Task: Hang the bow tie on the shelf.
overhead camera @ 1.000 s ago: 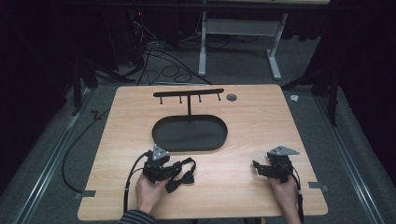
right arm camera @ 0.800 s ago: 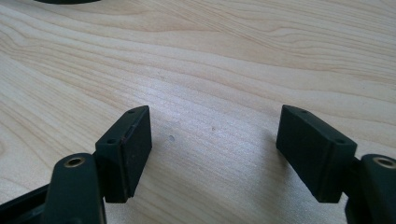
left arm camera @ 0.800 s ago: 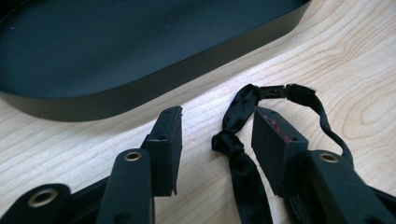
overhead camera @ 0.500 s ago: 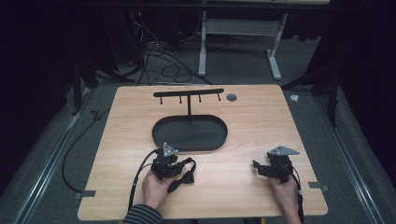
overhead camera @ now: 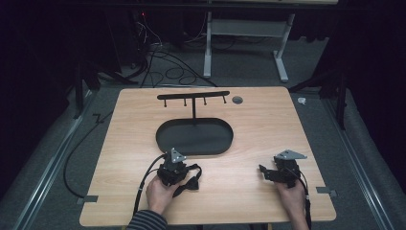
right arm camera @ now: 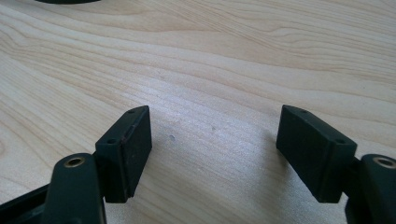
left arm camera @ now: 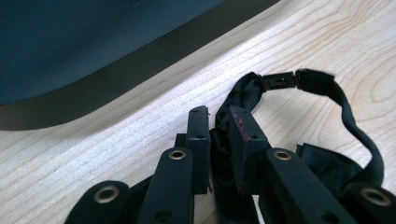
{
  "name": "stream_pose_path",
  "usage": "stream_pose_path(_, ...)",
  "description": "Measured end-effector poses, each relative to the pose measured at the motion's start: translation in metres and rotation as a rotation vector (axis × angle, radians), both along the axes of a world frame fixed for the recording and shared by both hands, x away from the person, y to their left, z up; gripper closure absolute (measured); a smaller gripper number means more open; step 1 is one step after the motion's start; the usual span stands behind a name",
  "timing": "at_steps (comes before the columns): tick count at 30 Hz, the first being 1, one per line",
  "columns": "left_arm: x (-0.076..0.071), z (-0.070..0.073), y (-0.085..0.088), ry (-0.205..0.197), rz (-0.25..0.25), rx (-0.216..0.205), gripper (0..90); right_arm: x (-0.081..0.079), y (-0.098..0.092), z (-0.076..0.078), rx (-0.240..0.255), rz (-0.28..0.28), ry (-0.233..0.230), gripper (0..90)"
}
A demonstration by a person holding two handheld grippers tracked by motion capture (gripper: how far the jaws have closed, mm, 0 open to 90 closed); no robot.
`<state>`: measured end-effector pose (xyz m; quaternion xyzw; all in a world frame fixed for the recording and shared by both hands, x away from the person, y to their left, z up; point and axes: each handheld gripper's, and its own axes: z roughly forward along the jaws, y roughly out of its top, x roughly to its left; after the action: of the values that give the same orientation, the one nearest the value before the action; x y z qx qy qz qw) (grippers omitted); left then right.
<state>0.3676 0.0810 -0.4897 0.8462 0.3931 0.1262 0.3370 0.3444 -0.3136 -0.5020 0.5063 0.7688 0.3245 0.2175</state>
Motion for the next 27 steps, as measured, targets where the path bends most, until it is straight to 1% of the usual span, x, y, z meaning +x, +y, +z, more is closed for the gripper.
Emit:
stream_pose_path(1,0.000,0.000,0.000,0.000,0.000,0.000,79.7,0.000,0.000,0.000,0.000,0.000,0.000,27.9)
stream_pose_path(3,-0.001,0.007,0.003,-0.014,-0.002,-0.031,79.9,0.000,0.000,0.000,0.000,0.000,0.000,27.9)
stream_pose_path(4,-0.002,0.010,0.005,-0.019,-0.002,-0.040,80.0,0.000,0.000,0.000,0.000,0.000,0.000,27.9)
stream_pose_path(5,-0.002,0.010,0.005,-0.019,-0.002,-0.040,80.0,0.000,0.000,0.000,0.000,0.000,0.000,27.9)
stream_pose_path(6,-0.004,0.019,0.006,-0.041,-0.004,-0.054,80.0,0.000,0.000,0.000,0.000,0.000,0.000,27.9)
stream_pose_path(7,-0.004,0.019,0.006,-0.041,-0.004,-0.054,80.0,0.000,0.000,0.000,0.000,0.000,0.000,27.9)
stream_pose_path(8,-0.006,0.029,0.006,-0.065,-0.013,-0.064,80.0,0.000,0.000,0.000,-0.001,0.002,-0.001,27.8)
stream_pose_path(9,-0.006,0.029,0.006,-0.065,-0.013,-0.064,80.0,0.000,0.000,0.000,-0.001,0.002,-0.001,27.8)
stream_pose_path(10,-0.008,0.039,0.006,-0.090,-0.020,-0.068,80.0,0.000,0.000,0.000,0.000,0.000,0.000,27.9)
stream_pose_path(11,-0.009,0.044,0.006,-0.101,-0.022,-0.074,80.0,0.000,0.000,0.000,0.000,0.000,0.000,27.9)
stream_pose_path(12,-0.009,0.044,0.006,-0.101,-0.022,-0.074,80.0,0.000,0.000,0.000,0.000,0.000,0.000,27.9)
stream_pose_path(13,-0.009,0.049,0.007,-0.110,-0.025,-0.083,80.0,0.000,0.000,0.000,0.000,0.000,0.000,27.9)
stream_pose_path(14,-0.011,0.056,0.007,-0.126,-0.032,-0.082,80.0,0.000,0.000,0.000,0.000,0.000,0.000,27.9)
stream_pose_path(16,-0.011,0.063,0.006,-0.142,-0.039,-0.089,80.0,0.000,0.000,0.000,0.001,0.000,0.000,27.9)
stream_pose_path(17,-0.011,0.063,0.006,-0.142,-0.039,-0.089,80.0,0.000,0.000,0.000,0.001,0.000,0.000,27.9)
stream_pose_path(18,-0.012,0.069,0.005,-0.159,-0.043,-0.091,80.0,0.000,0.000,0.000,0.001,0.000,0.000,27.9)
stream_pose_path(19,-0.012,0.069,0.005,-0.159,-0.043,-0.091,80.0,0.000,0.000,0.000,0.001,0.000,0.000,27.9)
stream_pose_path(20,-0.011,0.075,0.004,-0.174,-0.049,-0.085,80.0,0.000,0.000,0.000,0.001,0.001,0.002,27.9)
stream_pose_path(22,-0.010,0.080,0.003,-0.189,-0.053,-0.074,80.0,0.000,0.000,0.000,0.002,0.001,0.001,27.9)
stream_pose_path(23,-0.010,0.080,0.003,-0.189,-0.053,-0.074,80.0,0.000,0.000,0.000,0.002,0.001,0.001,27.9)
stream_pose_path(25,-0.008,0.087,0.002,-0.207,-0.052,-0.070,80.0,0.000,0.000,0.000,0.004,0.001,0.001,27.8)
stream_pose_path(27,-0.006,0.090,0.002,-0.212,-0.054,-0.070,80.0,0.000,0.000,0.000,0.004,0.001,0.001,27.8)
